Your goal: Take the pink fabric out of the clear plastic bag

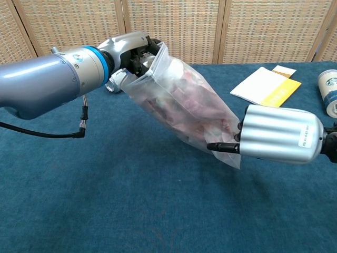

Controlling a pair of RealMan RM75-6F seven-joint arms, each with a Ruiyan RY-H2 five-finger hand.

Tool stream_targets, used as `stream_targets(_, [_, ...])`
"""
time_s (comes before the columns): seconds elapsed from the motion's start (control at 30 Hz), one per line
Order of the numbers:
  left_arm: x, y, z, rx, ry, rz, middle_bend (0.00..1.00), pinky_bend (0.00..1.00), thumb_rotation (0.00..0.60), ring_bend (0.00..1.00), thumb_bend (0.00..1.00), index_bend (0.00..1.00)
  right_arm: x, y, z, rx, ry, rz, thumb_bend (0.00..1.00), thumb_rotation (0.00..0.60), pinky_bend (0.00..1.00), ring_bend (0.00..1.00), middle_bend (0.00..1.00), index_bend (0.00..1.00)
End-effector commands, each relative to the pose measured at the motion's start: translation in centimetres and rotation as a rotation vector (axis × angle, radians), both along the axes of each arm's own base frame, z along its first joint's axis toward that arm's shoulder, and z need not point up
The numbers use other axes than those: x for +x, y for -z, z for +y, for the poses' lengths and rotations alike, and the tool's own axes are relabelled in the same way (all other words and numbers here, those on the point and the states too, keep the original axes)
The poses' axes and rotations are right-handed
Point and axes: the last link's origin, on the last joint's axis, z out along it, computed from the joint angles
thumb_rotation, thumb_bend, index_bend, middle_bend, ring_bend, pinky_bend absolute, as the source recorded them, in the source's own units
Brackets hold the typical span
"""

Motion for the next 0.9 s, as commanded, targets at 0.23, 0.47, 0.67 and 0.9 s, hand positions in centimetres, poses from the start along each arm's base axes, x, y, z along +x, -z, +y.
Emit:
stream_targets(0.23, [-0.1, -0.2, 0.1, -0.018, -0.027, -0.035, 0.00, 0.00, 0.600, 0.00, 0.44, 0.76, 0.2, 0.9, 0.1, 0.012, 0.017, -0.008, 0.27, 0.600, 1.00, 0.87, 0.85, 0.32])
stream_targets(0.47, [-0.3, -0.4, 0.3, -0.025, -0.039, -0.045, 0.00, 0.00, 0.600, 0.00, 0.44, 0.76, 0.3, 1.4, -0.1, 0.016, 0.028, -0.019, 0.40, 0.600, 1.00, 0.87, 0.85, 0.37])
stream_targets(0.67, [-0.4, -0.8, 0.5, -0.024, -0.045, -0.055, 0.00, 0.00, 0.600, 0.00, 0.44, 0.76, 0.3, 1.7, -0.2, 0.022, 0.034, -0.019, 0.45, 0.600, 1.00, 0.87, 0.85, 0.43])
stream_targets(0.9, [-0.8, -0.9, 0.5, -0.027, -0.049, -0.055, 0.00, 0.00, 0.600, 0.00, 0.44, 0.77, 0.4, 2.0, -0.4, 0.030, 0.037, -0.028, 0.48, 0.600, 1.00, 0.87, 0.85, 0.57])
